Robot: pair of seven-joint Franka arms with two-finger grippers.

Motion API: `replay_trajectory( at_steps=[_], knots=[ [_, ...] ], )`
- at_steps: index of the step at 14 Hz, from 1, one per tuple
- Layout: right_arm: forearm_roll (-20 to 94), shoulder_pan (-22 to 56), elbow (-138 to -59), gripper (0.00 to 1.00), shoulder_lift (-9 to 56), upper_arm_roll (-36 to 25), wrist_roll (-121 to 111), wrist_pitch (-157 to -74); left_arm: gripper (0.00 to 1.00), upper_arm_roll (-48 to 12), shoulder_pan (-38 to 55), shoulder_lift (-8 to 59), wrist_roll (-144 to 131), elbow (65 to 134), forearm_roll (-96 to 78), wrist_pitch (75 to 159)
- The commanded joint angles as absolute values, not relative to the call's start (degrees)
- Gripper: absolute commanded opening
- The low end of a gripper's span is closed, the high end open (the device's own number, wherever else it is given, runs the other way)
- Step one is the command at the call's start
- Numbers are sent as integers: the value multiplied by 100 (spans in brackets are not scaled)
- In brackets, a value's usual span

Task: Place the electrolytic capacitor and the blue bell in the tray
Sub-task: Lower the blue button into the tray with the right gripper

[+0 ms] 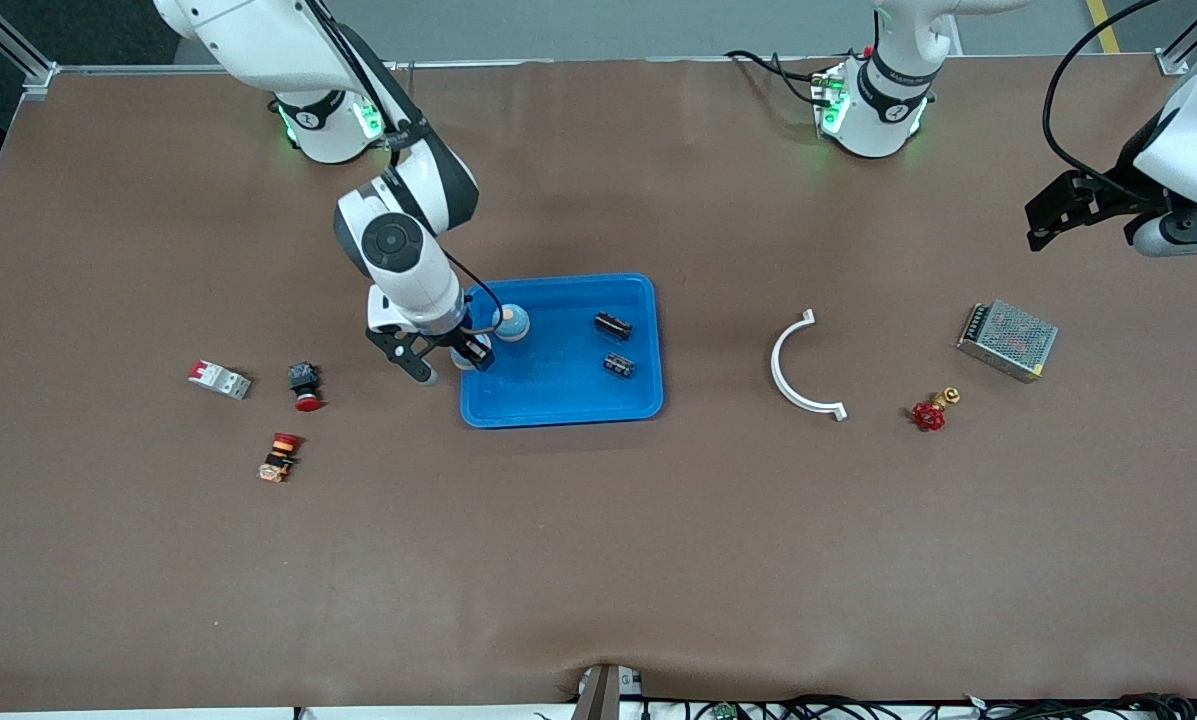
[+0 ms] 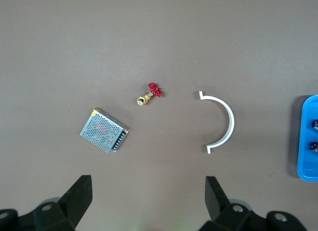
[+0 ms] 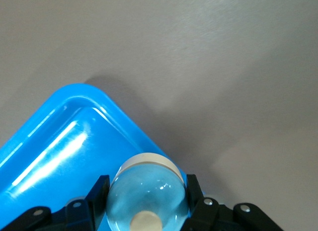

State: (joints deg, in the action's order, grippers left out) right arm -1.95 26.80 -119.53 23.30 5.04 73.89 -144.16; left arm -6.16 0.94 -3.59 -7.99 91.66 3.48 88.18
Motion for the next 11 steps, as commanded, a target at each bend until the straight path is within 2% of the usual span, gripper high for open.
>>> replay_trajectory(
  at_steps=[1, 11],
  knots=[
    [-123, 2847, -11453, 0, 2715, 457, 7672, -14335, 100, -633, 114, -352, -791, 9115, 237, 8868],
    [-132, 3103, -10723, 0, 3577, 440, 8077, -14370, 100, -650, 97, -281, -817, 9097, 149, 8912]
  ],
)
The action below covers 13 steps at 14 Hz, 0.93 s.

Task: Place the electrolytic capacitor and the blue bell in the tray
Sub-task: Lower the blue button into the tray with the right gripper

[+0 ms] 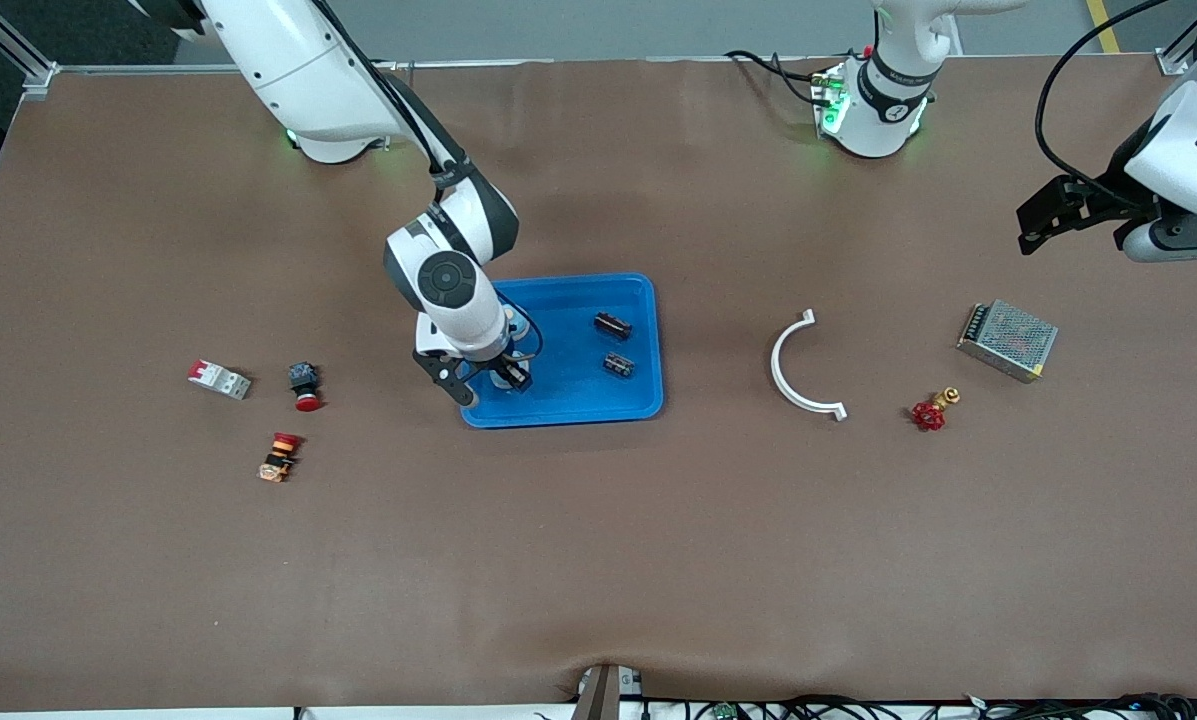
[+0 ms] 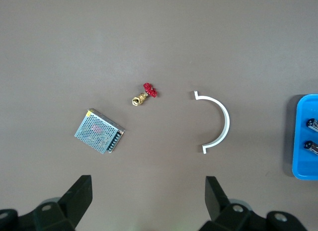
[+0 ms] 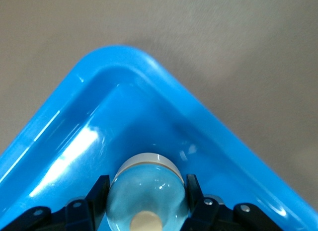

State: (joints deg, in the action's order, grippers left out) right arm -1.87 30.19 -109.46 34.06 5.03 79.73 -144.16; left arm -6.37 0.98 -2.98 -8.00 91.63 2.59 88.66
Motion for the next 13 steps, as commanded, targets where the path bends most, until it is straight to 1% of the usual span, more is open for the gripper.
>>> replay_trajectory(
  at_steps=[1, 13],
  knots=[
    [-132, 3111, -10714, 0, 3621, 439, 8077, -14396, 100, -659, 97, -290, -817, 9105, 141, 8921],
    [-228, 3015, -10696, 0, 3647, 431, 7981, -14335, 100, -659, 79, -281, -817, 9123, 149, 8921]
  ],
)
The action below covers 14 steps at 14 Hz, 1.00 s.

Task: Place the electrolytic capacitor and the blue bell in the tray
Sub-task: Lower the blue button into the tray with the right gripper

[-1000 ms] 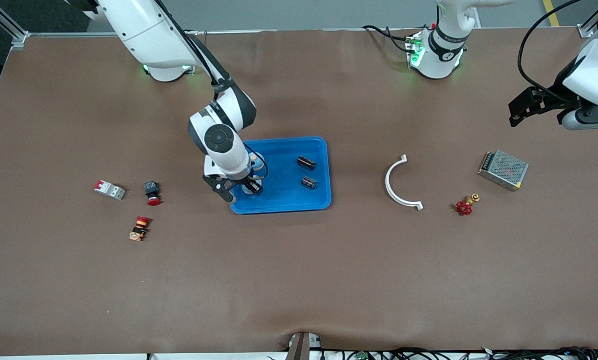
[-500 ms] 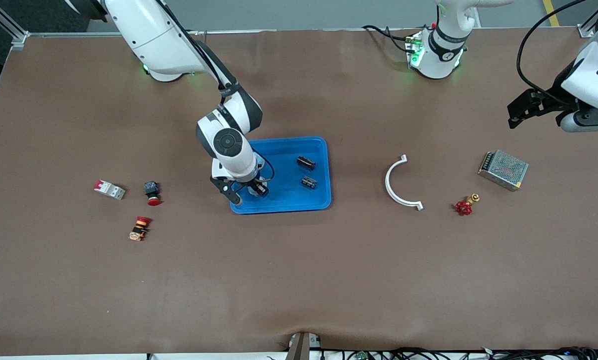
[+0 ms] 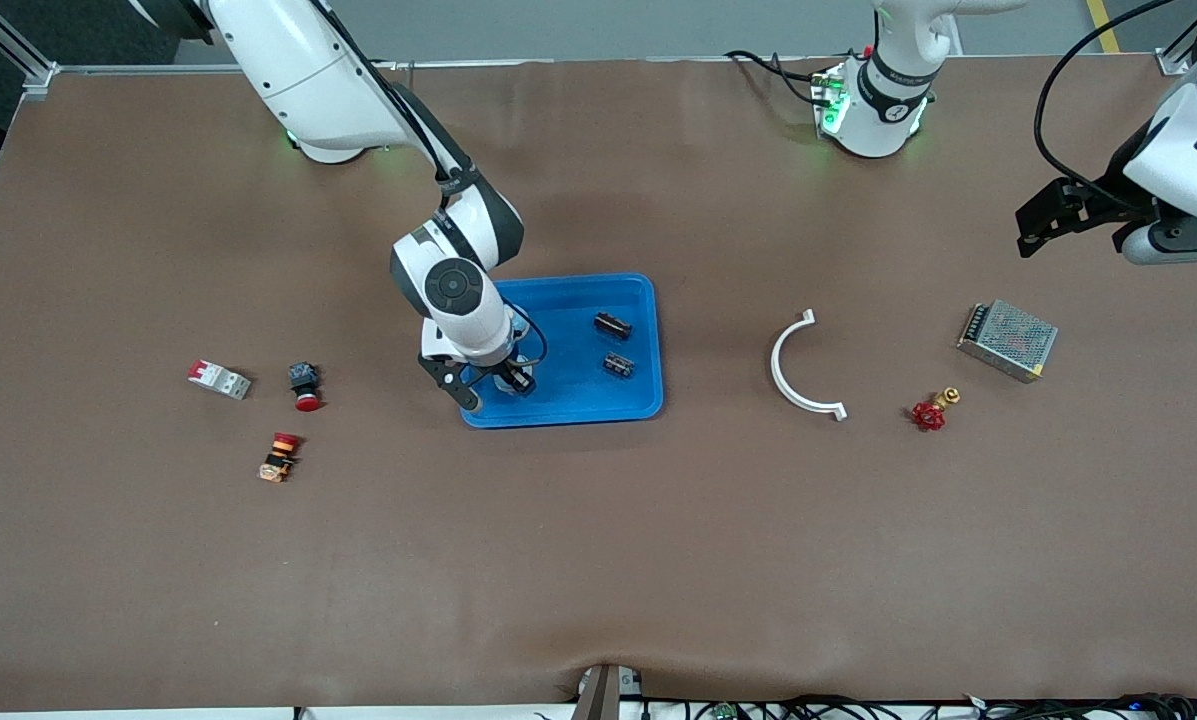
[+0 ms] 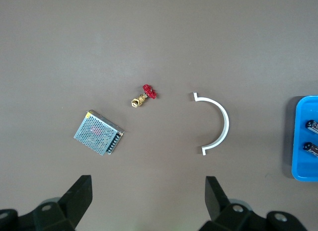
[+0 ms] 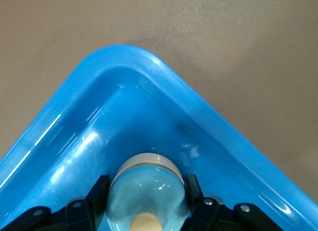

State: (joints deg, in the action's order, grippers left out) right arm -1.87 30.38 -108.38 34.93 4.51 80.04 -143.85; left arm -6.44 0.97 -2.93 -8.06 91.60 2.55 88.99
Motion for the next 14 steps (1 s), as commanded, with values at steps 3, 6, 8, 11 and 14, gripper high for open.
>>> replay_trajectory(
  at_steps=[3, 6, 8, 11, 14],
  knots=[
    [-229, 3006, -10696, 0, 3639, 422, 7980, -14326, 100, -659, 79, -281, -817, 9123, 149, 8921],
    [-237, 3006, -10679, 0, 3639, 404, 7972, -14335, 100, -659, 88, -290, -817, 9114, 149, 8903],
    [-237, 3006, -10679, 0, 3639, 404, 7980, -14326, 100, -650, 79, -316, -791, 9114, 149, 8868],
    [-237, 2997, -10679, 20, 3639, 404, 8007, -14326, 100, -650, 62, -343, -730, 9097, 184, 8851],
    [-229, 3023, -10653, 100, 3621, 404, 8025, -14317, 100, -650, 62, -317, -721, 8992, 255, 8842]
  ],
)
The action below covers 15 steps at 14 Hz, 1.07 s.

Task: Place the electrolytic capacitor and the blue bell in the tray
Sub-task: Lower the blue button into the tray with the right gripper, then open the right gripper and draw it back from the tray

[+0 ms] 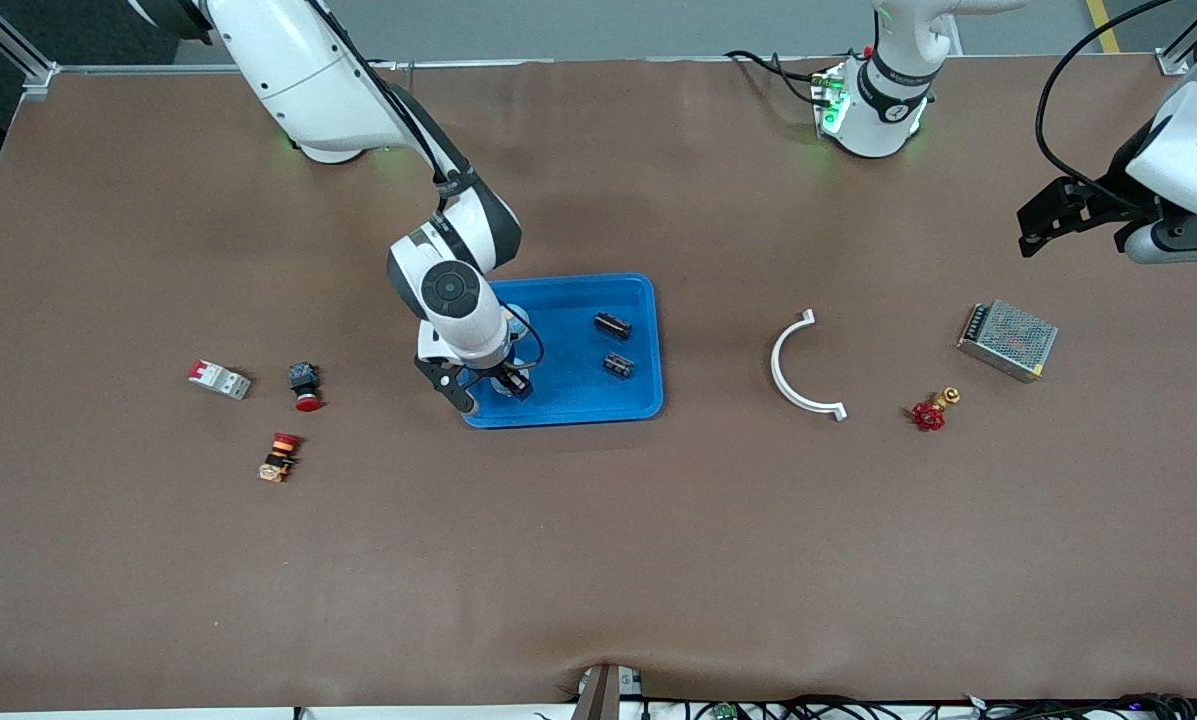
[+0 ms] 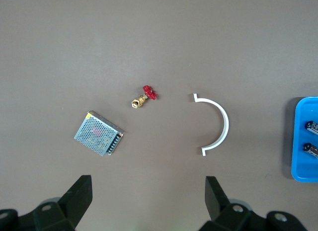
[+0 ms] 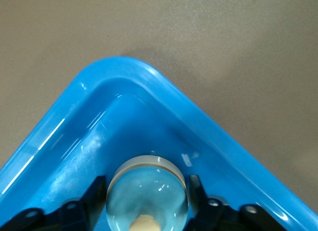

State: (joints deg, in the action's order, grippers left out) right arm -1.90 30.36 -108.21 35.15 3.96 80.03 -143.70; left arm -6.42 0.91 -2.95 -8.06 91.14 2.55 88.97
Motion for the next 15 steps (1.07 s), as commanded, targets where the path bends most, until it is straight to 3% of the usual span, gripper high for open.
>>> replay_trajectory(
  at_steps=[1, 3, 7, 12, 15],
  knots=[
    [-229, 3032, -10618, 100, 3621, 404, 8007, -14274, 100, -650, 62, -308, -729, 8983, 255, 8842],
    [-211, 3015, -10469, 100, 3577, 413, 7972, -13880, 100, -650, 62, -290, -729, 8982, 255, 8842],
    [-132, 2927, -9582, 100, 3595, 439, 7954, -12343, 100, -650, 62, -299, -721, 8982, 264, 8833],
    [-132, 2717, -9343, 100, 3586, 448, 7359, -11770, 100, -650, 62, -316, -730, 8956, 255, 8675],
    [-141, 2445, -9089, 100, 3586, 422, 6078, -10998, 100, -650, 62, -334, -773, 8965, 255, 8579]
  ],
)
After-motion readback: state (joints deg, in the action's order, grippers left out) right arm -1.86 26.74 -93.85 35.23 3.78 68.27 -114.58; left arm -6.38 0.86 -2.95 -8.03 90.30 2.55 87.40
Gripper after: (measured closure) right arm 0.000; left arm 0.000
